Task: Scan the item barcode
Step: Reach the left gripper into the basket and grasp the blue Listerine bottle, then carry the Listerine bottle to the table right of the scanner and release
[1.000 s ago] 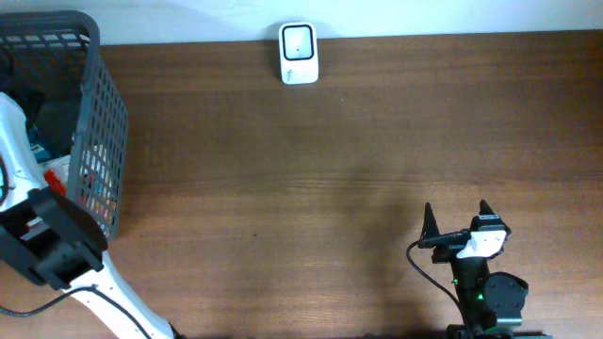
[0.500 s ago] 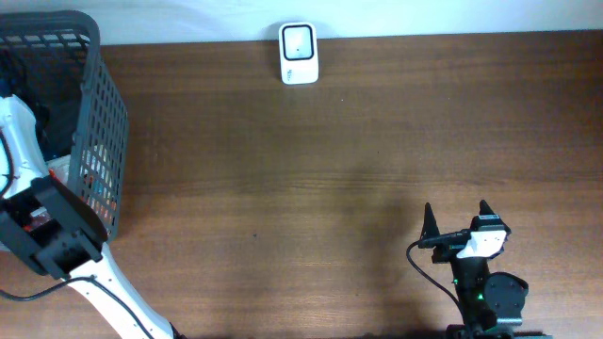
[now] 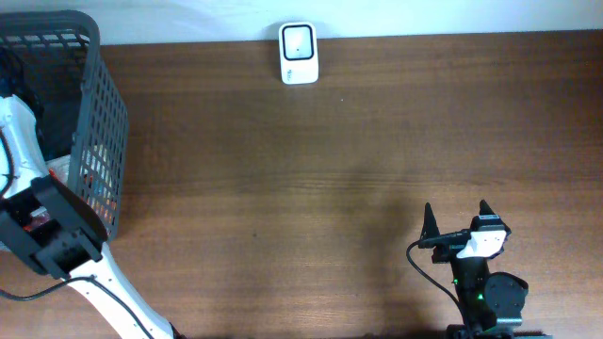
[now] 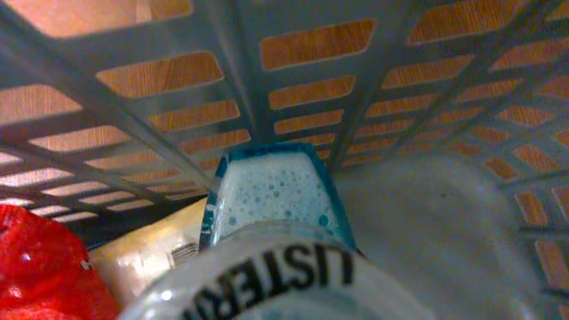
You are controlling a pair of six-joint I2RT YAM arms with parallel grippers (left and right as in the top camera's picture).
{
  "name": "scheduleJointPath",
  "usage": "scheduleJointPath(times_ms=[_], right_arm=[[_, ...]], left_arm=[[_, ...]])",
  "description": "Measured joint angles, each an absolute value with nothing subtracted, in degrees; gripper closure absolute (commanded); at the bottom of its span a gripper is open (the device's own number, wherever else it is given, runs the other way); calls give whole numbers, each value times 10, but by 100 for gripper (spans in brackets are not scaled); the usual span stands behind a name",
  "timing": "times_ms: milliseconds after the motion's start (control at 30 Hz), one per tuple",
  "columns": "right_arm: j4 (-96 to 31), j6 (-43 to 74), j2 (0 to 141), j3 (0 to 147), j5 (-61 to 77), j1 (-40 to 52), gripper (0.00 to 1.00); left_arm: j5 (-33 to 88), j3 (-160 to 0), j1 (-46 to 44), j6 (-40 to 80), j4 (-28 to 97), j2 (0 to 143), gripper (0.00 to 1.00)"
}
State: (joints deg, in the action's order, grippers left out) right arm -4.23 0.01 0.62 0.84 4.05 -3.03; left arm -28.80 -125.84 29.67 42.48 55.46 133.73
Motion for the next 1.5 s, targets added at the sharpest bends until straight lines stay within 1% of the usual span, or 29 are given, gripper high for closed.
scheduleJointPath(times_ms=[133,167,233,300,333,367,533,633,767,833,900,1033,1167,1333,1400,1500], right_arm=[[-42,0,6,8,41,-30,2],[-42,0,6,8,41,-30,2],[-42,0,6,8,40,-30,2],[-42,0,6,8,40,-30,2],[-42,0,6,8,41,-30,2],[-42,0,6,8,40,-30,2],[-42,0,6,8,41,-30,2],[-42,0,6,8,41,-30,2],[-43,0,6,8,40,-30,2],[-42,0,6,8,41,-30,2],[-42,0,6,8,41,-30,2],[-42,0,6,8,40,-30,2],[-42,0,6,8,40,-30,2],[-42,0,6,8,41,-30,2],[-43,0,6,8,41,-30,2],[-42,0,6,8,41,-30,2]], left_arm=[[-289,-1258,296,403,555,1336,89],[-287,-1258,296,401,554,1330,92],[-270,-1256,295,399,554,1307,93],[-238,-1255,293,399,550,1256,91],[-208,-1255,289,398,543,1197,91],[-191,-1255,287,399,540,1169,91],[-47,-1255,274,399,511,1022,91],[45,-1255,242,399,505,968,90],[134,-1255,127,399,508,937,90],[162,-1255,28,398,551,943,90],[165,-1256,-36,389,573,960,88],[130,-1257,-182,329,610,1062,88],[57,-1257,-267,284,606,1180,87],[3,-1257,-345,219,551,1319,84],[-29,-1257,-366,211,529,1346,81],[-65,-1257,-395,205,505,1347,76]])
